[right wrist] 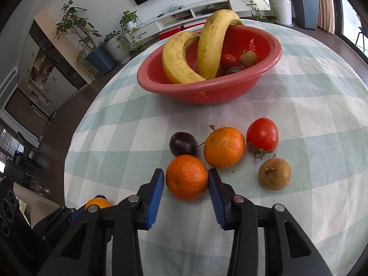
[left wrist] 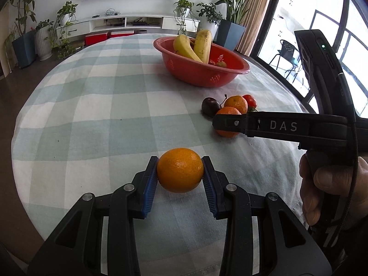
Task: Organize fruits
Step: 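Grasp another orange with the right tool while the left tool holds its orange, then carry both oranges over the red bowl with both tools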
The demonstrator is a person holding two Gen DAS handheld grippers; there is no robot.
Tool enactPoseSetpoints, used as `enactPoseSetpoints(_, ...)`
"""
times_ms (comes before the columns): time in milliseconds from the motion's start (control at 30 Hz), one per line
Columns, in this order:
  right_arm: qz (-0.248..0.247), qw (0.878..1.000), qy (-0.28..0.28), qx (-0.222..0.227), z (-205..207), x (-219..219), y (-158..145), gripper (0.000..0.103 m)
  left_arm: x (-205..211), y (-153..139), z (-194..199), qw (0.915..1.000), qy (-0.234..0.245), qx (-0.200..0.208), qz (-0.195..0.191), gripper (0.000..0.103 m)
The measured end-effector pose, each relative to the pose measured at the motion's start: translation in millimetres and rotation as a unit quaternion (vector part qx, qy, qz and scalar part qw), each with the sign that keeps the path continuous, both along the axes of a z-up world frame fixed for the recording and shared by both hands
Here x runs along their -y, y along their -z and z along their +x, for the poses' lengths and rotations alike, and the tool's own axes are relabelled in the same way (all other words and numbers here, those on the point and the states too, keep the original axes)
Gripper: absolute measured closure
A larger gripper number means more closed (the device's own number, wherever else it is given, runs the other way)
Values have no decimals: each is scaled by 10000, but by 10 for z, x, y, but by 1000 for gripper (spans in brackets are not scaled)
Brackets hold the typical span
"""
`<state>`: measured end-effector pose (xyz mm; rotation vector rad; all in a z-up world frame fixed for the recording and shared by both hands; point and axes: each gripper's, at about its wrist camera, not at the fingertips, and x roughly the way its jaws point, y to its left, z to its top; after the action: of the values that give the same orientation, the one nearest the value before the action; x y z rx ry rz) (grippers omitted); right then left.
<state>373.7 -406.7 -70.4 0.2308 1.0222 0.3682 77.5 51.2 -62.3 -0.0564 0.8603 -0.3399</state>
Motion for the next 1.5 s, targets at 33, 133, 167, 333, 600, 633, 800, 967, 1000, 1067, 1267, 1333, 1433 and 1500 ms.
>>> enactPoseSetpoints(33,-5,10000,-15,21,-4,-4,0,63,1,2,-1,10000,-1,-6,-2,68)
enactPoseSetpoints(133,-8,10000,-41,56,-27,14,-1,64,16,13,2,10000,0,-19,11,68)
enactPoseSetpoints(167,9,10000,-41,45,-25,-9,-1,64,19,13,5,10000,1,-16,15,68)
enactPoseSetpoints(333,151,9999,-72,32,-129,57,-45,64,13,14,10,10000,-6,-5,-1,68)
enactPoseSetpoints(600,512,9985,30,204,-343,322,-201,64,27,-1,2,9998,95,33,-151,68)
enactPoseSetpoints(633,530,9983,68,248,-352,369,-235,64,23,-5,6,9998,94,18,-188,68)
enactPoseSetpoints(800,474,9967,224,627,-335,564,-459,64,-9,-120,63,9989,92,38,-463,68)
enactPoseSetpoints(967,438,9939,412,927,-146,764,-683,64,70,-408,266,9985,220,291,-403,68)
enactPoseSetpoints(1000,433,9932,442,984,-97,793,-727,64,92,-496,326,9983,248,375,-384,68)
enactPoseSetpoints(1067,422,9918,473,1108,10,835,-821,64,167,-657,477,9976,337,542,-286,68)
enactPoseSetpoints(1267,260,9888,325,1434,374,790,-1040,64,534,-973,1067,9943,683,822,22,68)
enactPoseSetpoints(1333,117,9895,238,1422,497,729,-1031,64,634,-997,1282,9940,754,790,6,68)
enactPoseSetpoints(1433,-19,9913,146,1311,670,666,-954,64,798,-960,1557,9939,841,696,127,68)
enactPoseSetpoints(1500,-108,9923,98,1230,758,631,-878,64,905,-887,1698,9936,916,610,255,68)
